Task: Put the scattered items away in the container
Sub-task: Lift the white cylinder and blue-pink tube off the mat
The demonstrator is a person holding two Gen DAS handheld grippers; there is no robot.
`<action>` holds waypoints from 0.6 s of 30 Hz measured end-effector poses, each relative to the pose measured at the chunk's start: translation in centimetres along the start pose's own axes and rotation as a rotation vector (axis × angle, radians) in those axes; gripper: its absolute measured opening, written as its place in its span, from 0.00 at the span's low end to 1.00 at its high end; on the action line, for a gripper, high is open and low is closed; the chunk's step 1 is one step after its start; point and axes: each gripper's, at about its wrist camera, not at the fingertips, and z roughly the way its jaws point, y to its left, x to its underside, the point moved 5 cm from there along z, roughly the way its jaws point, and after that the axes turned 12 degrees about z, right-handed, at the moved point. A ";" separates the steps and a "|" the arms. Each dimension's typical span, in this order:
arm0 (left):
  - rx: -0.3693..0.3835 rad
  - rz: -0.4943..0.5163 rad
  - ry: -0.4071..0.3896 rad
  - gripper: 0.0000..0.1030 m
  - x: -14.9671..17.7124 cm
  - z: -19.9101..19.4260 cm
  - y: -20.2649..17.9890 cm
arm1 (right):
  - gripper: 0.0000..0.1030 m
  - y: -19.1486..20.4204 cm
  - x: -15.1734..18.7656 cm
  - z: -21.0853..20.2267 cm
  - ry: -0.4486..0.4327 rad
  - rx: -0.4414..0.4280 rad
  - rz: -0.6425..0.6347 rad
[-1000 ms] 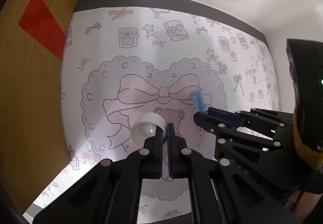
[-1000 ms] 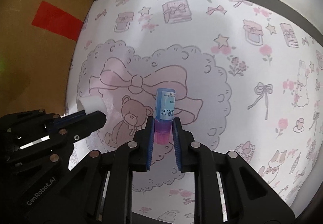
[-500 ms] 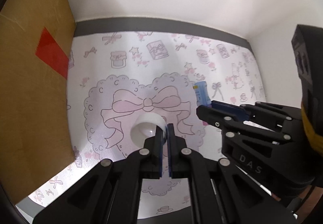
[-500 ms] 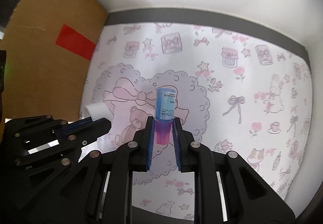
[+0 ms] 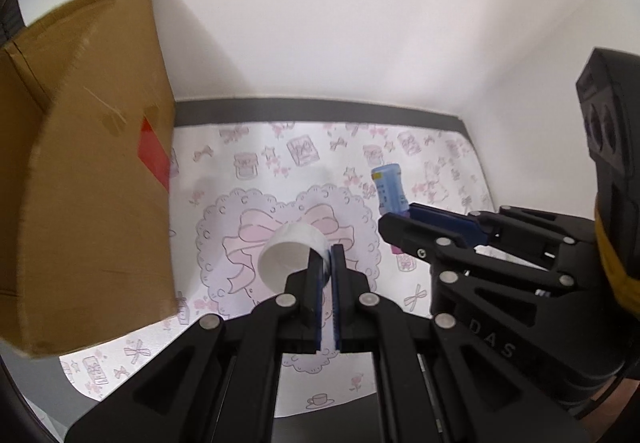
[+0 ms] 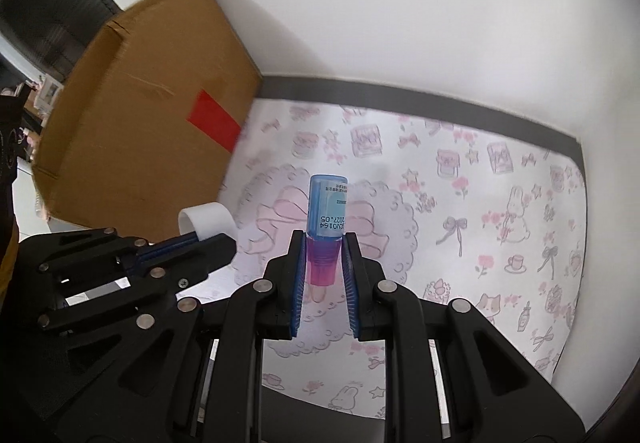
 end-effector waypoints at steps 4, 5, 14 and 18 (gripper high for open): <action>-0.005 0.002 -0.035 0.04 -0.4 -2.0 0.4 | 0.18 1.9 -0.6 -1.6 -0.034 -0.021 -0.024; -0.009 0.003 -0.044 0.04 -0.5 -2.5 0.6 | 0.18 2.1 -0.7 -1.9 -0.039 -0.024 -0.027; -0.030 -0.022 -0.111 0.04 -1.3 -6.1 2.7 | 0.18 4.9 -2.0 -4.4 -0.094 -0.044 -0.047; -0.027 -0.028 -0.149 0.03 -1.8 -7.7 3.5 | 0.18 6.0 -2.7 -5.5 -0.114 -0.054 -0.055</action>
